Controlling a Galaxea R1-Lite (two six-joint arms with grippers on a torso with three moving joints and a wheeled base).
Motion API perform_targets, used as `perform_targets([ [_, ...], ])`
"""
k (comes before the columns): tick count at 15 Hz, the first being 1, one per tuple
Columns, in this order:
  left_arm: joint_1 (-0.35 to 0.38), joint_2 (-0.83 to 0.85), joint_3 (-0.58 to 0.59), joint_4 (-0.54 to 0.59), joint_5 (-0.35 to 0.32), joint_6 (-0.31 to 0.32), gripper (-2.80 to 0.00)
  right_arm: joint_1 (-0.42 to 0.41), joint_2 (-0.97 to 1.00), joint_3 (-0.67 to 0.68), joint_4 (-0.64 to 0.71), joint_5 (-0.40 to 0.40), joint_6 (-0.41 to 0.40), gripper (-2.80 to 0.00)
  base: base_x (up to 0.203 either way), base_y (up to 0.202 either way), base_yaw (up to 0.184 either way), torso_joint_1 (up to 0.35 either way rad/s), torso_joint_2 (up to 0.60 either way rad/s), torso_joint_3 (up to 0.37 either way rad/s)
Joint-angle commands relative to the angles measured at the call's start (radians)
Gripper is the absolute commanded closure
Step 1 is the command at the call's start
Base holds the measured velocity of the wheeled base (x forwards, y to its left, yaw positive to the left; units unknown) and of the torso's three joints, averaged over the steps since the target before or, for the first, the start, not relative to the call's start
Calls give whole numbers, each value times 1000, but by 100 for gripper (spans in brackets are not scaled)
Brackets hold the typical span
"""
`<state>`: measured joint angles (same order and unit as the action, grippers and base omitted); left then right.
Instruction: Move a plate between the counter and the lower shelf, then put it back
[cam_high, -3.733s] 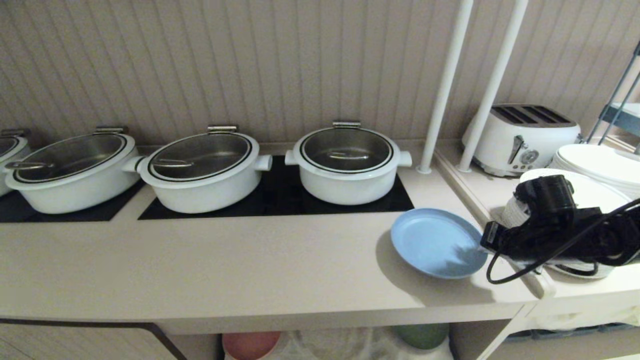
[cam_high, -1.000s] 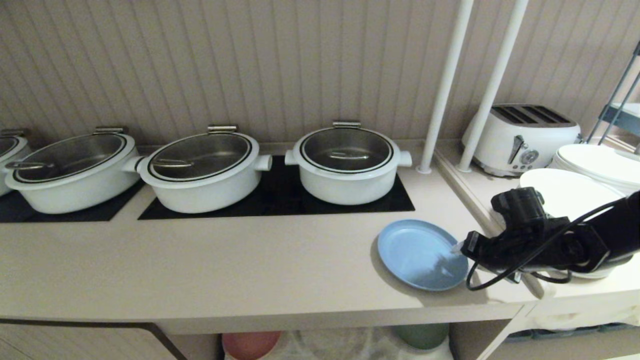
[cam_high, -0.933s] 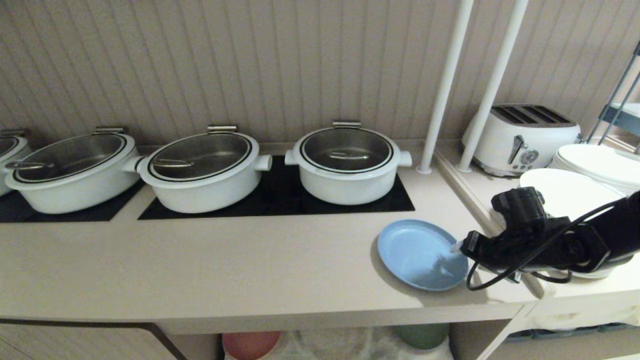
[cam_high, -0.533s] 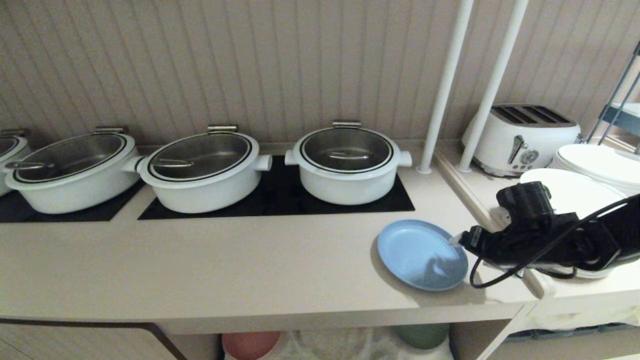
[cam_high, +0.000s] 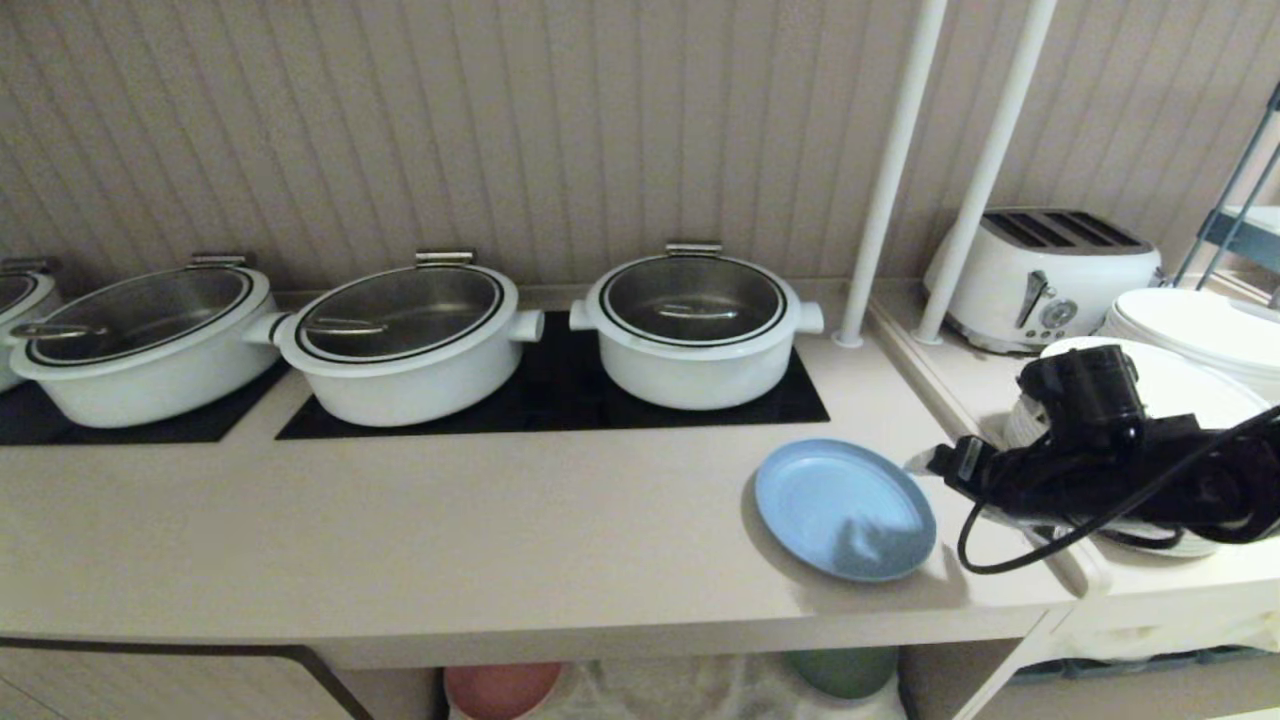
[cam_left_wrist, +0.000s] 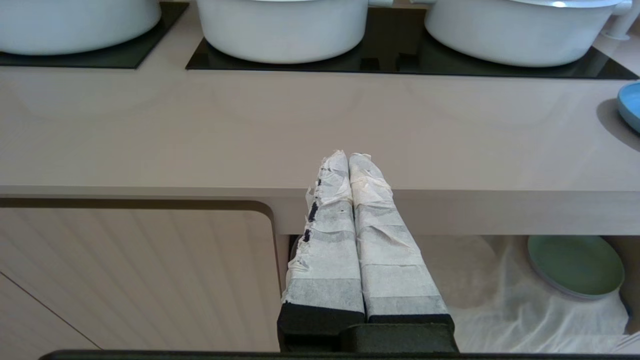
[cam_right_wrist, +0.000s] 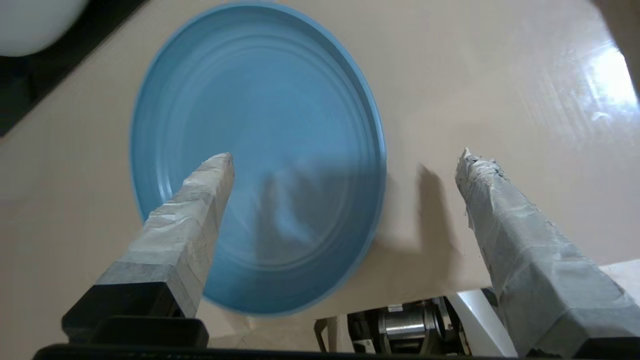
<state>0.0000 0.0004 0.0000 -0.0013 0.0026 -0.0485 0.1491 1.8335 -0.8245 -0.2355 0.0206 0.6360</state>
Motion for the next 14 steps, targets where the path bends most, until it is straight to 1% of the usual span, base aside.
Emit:
perform_targets([
  [1,0,0,0,0,1,-1,0,9,-49,8,-1,1,4,-280,0,0,0,0,0,0],
  [3,0,0,0,0,1,-1,0,19,-82,19,-1,1,2,-280,0,0,0,0,0,0],
  [4,0,0,0,0,1,-1,0,24,-97,30,-3,1,-6,0,0,0,0,0,0,0],
  [6,0,0,0,0,1,-1,0,33,-128,65,-9,0,-46,0,0,0,0,0,0,0],
  [10,0,0,0,0,1,-1,0,35,-249,132,-11,-3,-186,0,0,0,0,0,0,0],
  [12,0,0,0,0,1,-1,0,36,-352,174,-15,-5,-213,0,0,0,0,0,0,0],
  [14,0,0,0,0,1,-1,0,36,-453,274,-59,-8,-222,0,0,0,0,0,0,0],
])
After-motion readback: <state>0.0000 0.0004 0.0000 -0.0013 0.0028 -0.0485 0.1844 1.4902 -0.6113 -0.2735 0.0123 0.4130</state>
